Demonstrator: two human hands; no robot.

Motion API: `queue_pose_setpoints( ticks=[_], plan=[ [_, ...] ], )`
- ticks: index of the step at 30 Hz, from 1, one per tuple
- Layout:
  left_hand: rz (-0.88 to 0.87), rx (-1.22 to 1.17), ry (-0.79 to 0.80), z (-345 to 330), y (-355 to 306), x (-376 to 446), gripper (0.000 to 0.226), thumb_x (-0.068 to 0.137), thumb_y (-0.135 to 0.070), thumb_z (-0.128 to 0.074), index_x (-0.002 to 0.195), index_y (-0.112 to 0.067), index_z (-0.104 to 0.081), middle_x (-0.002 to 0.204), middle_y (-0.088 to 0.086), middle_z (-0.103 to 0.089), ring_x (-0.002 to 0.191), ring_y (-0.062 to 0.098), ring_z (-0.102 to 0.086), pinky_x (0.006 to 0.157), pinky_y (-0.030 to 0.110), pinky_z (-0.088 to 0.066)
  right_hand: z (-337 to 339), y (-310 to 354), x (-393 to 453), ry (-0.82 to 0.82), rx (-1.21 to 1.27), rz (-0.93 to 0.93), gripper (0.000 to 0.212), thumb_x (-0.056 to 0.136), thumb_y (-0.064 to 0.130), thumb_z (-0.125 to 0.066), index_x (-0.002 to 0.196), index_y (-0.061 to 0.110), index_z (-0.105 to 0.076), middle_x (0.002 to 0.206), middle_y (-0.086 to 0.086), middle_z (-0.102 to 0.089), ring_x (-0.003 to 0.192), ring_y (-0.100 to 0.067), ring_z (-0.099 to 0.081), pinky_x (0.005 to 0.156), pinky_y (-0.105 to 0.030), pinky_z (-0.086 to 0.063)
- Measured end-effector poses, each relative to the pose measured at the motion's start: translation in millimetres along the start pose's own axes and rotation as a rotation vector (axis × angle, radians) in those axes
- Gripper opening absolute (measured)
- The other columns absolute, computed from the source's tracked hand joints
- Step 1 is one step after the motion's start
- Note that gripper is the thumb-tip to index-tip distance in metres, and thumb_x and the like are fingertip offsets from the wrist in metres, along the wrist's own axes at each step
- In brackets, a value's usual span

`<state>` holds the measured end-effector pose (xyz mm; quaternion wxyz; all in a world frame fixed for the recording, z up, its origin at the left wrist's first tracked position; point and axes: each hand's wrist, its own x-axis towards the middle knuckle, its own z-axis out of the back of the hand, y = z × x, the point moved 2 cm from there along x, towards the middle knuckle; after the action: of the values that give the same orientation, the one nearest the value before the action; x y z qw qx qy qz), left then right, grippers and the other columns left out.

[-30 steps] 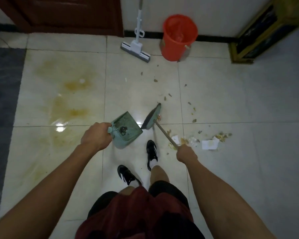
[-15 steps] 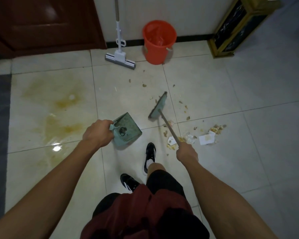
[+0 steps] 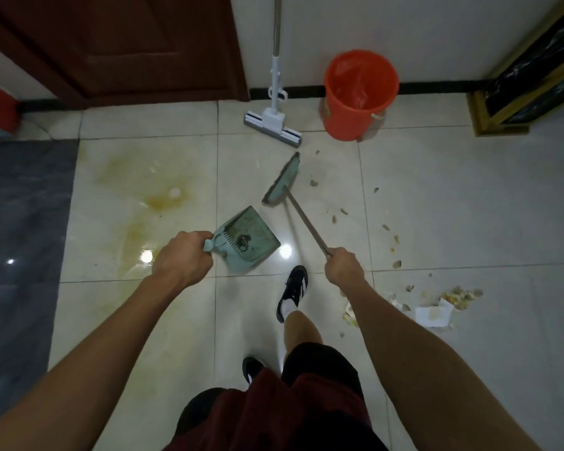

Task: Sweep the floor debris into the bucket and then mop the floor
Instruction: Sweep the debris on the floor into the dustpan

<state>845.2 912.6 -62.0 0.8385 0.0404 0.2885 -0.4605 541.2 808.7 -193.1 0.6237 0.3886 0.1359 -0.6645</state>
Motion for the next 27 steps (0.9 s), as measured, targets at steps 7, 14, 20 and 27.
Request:
queue_pose_setpoints(
  ticks=[7, 14, 20, 27],
  plan=[
    [0.087, -0.036, 0.015, 29, -23, 67, 0.024, 0.086, -0.01, -0.054, 0.095, -0.026, -0.069, 0.079, 0.004, -0.066, 0.069, 0.027, -0.063, 0.059, 0.033, -0.053, 52, 73, 101, 0.163, -0.029, 0.08, 0.025, 0.086, 0.01, -0.047, 0.105, 0.013, -0.062, 0.096, -0.008, -0.065, 0.078, -0.023, -0.063, 0.062, -0.028, -0.049],
    [0.083, -0.055, 0.037, 49, -48, 110, 0.021, 0.087, -0.012, -0.056, 0.089, -0.029, -0.067, 0.08, 0.003, -0.065, 0.07, 0.028, -0.061, 0.059, 0.03, -0.048, 68, 99, 141, 0.157, -0.101, 0.052, 0.035, 0.096, 0.008, -0.044, 0.129, 0.004, -0.054, 0.125, -0.018, -0.06, 0.115, -0.031, -0.059, 0.1, -0.035, -0.044],
    [-0.009, -0.003, 0.073, 50, -68, 127, 0.024, 0.087, -0.013, -0.055, 0.093, -0.033, -0.067, 0.081, 0.005, -0.065, 0.072, 0.03, -0.062, 0.061, 0.032, -0.049, 73, 62, 121, 0.146, -0.079, -0.073, 0.036, 0.095, 0.01, -0.047, 0.129, 0.007, -0.056, 0.118, -0.014, -0.063, 0.106, -0.032, -0.064, 0.09, -0.041, -0.054],
    [-0.152, 0.078, 0.105, 44, -82, 124, 0.023, 0.085, -0.013, -0.055, 0.092, -0.033, -0.066, 0.081, 0.003, -0.063, 0.073, 0.03, -0.061, 0.061, 0.03, -0.046, 50, 1, 45, 0.103, 0.038, -0.267, 0.034, 0.095, 0.011, -0.049, 0.128, 0.006, -0.058, 0.119, -0.013, -0.063, 0.107, -0.031, -0.065, 0.089, -0.038, -0.055]
  ],
)
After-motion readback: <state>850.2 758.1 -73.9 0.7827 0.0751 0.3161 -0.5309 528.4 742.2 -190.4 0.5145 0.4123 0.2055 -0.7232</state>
